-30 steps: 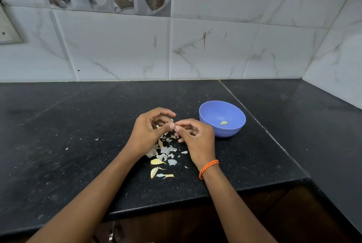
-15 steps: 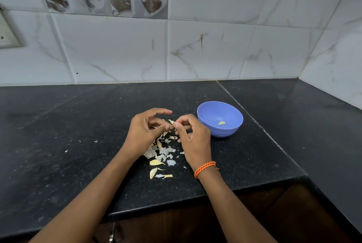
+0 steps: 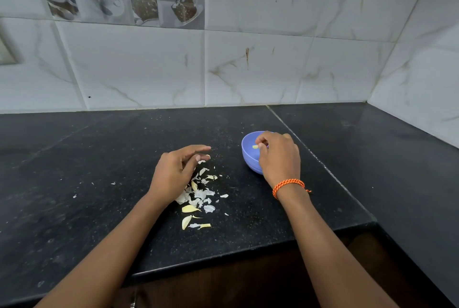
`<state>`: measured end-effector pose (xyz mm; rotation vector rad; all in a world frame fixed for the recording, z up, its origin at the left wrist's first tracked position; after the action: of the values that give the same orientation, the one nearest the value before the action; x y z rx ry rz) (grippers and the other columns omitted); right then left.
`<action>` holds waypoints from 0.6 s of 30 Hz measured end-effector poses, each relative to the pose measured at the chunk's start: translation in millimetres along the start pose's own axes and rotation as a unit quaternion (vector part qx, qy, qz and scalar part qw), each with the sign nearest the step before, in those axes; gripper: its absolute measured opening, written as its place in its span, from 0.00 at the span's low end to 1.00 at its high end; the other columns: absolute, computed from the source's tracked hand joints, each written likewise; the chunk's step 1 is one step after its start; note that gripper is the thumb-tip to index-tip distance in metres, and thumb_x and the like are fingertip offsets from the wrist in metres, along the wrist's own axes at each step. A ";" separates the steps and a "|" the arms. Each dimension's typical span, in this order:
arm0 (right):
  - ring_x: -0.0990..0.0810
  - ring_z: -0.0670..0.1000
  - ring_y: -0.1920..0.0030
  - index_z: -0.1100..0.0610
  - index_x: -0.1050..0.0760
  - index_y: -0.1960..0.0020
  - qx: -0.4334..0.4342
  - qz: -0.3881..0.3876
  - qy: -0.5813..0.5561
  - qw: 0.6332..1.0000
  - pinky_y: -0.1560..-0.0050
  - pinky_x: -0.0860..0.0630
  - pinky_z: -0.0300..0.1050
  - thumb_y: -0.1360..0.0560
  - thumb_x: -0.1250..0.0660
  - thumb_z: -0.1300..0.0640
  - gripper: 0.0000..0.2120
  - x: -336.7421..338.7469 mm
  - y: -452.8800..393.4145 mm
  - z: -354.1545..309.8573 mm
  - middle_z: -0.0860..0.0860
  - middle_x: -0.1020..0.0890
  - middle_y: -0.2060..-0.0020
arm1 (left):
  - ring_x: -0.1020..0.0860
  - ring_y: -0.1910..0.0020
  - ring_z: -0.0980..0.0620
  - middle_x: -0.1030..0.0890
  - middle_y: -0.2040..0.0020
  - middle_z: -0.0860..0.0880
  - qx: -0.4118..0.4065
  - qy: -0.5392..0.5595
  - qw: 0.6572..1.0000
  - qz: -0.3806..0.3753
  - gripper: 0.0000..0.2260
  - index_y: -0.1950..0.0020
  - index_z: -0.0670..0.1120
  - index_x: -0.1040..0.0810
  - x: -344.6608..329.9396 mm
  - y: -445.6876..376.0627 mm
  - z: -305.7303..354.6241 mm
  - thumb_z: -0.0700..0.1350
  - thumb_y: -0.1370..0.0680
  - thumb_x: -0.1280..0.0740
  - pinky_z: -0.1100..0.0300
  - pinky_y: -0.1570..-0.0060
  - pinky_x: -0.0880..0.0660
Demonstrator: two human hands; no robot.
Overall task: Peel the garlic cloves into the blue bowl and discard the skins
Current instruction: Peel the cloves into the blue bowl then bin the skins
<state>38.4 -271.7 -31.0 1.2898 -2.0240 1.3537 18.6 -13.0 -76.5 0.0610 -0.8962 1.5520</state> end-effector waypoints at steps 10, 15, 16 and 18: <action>0.21 0.55 0.47 0.52 0.14 0.51 -0.048 0.011 -0.016 0.999 0.44 0.21 0.59 0.23 0.30 0.65 0.10 5.0 -5.3 2.2 0.49 0.16 0.54 | 0.17 0.53 0.58 0.14 0.60 0.65 0.009 -0.032 0.999 0.017 0.11 0.45 0.60 0.13 1.7 -2.7 -3.1 0.47 0.24 0.19 0.46 0.45 0.19; 0.21 0.52 0.54 0.51 0.13 0.50 0.039 0.034 -0.073 0.996 0.51 0.21 0.53 0.19 0.30 0.59 0.07 10.4 3.6 -18.2 0.47 0.15 0.61 | 0.22 0.50 0.58 0.14 0.57 0.64 0.011 -0.039 0.999 0.008 0.09 0.43 0.61 0.13 -0.8 -4.9 -4.0 0.47 0.16 0.28 0.52 0.54 0.23; 0.22 0.50 0.52 0.51 0.13 0.49 0.064 0.024 -0.087 0.994 0.51 0.22 0.51 0.19 0.30 0.60 0.08 9.9 7.2 -23.9 0.46 0.16 0.58 | 0.22 0.49 0.58 0.13 0.54 0.65 0.008 -0.034 0.999 0.001 0.11 0.41 0.60 0.13 -1.2 -4.3 -5.1 0.44 0.14 0.31 0.52 0.54 0.23; 0.23 0.48 0.49 0.51 0.14 0.46 0.107 -0.018 -0.127 0.986 0.50 0.23 0.46 0.20 0.30 0.65 0.11 4.5 15.3 -32.6 0.45 0.18 0.52 | 0.20 0.44 0.57 0.13 0.48 0.64 0.002 -0.025 1.000 -0.010 0.19 0.37 0.59 0.13 -1.0 -2.2 -7.2 0.37 0.14 0.36 0.51 0.49 0.21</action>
<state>17.8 -243.7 -20.6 1.6608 -2.0486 1.4867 24.0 -9.9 -81.0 0.1109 -0.9289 1.5388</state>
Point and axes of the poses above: each hand's wrist, its own y-axis away from the middle knuckle, its own x-axis out of the back of the hand, z = x × y, the point moved 2 cm from there along -y, towards the middle knuckle
